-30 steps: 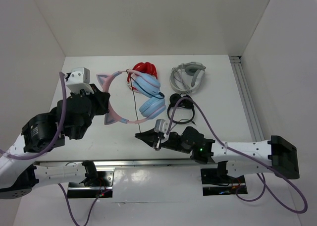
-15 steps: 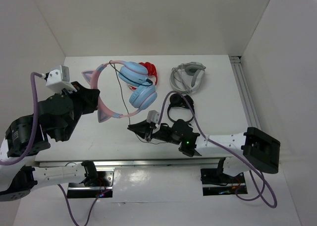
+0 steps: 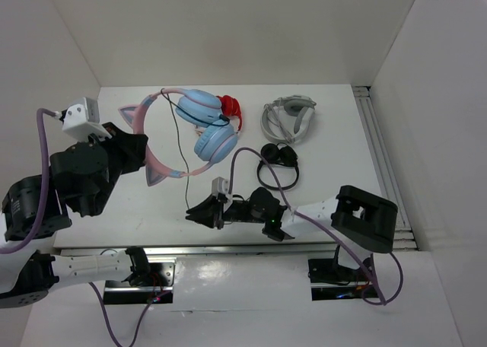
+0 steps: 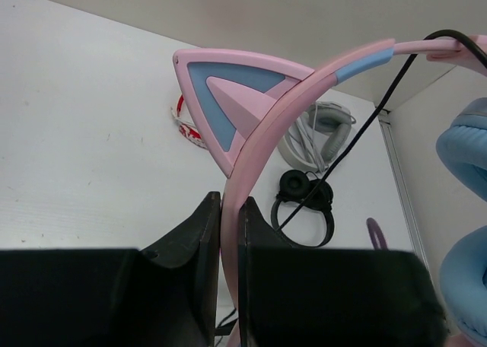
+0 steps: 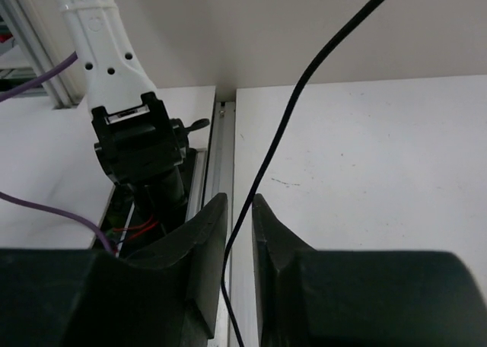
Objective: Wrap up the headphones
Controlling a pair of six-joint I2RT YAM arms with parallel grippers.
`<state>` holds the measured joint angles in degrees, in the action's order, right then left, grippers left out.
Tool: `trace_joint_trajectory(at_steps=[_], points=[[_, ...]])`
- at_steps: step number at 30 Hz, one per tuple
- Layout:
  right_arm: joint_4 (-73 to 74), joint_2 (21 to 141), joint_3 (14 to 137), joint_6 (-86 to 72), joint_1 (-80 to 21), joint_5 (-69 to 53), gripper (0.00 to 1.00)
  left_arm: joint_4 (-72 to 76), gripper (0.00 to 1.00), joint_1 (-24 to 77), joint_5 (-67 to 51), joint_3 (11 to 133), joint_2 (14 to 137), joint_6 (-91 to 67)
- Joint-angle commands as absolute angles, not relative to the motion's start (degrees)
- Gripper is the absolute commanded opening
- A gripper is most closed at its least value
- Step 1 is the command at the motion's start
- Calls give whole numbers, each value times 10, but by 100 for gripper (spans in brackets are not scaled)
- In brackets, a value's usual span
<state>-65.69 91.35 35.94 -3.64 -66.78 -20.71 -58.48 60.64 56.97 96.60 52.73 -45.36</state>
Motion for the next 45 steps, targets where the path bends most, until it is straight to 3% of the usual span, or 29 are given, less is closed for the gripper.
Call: trace_joint_trajectory(at_steps=[1, 6, 20, 25, 28, 30, 38, 45], points=[[-745, 947, 375, -54, -672, -211, 28, -546, 0, 604, 580, 1004, 523, -492], [-790, 1009, 397, -84, -672, -238, 36, -565, 0, 604, 580, 1015, 523, -492], [-867, 1075, 333, -119, -672, -216, 35, -593, 0, 604, 609, 1044, 518, -492], [-892, 1075, 281, -124, -678, -184, 27, -593, 0, 604, 621, 1049, 518, -487], [-897, 1067, 254, -119, -686, -161, 5, -593, 0, 604, 638, 1049, 518, -481], [-879, 1047, 244, -113, -707, -145, 0, -593, 0, 604, 661, 1049, 524, -475], [-660, 904, 234, -33, -830, 62, 0, -599, 0, 599, 725, 979, 541, -504], [-496, 786, 262, 25, -969, 227, 0, -578, 0, 547, 715, 951, 592, -503]])
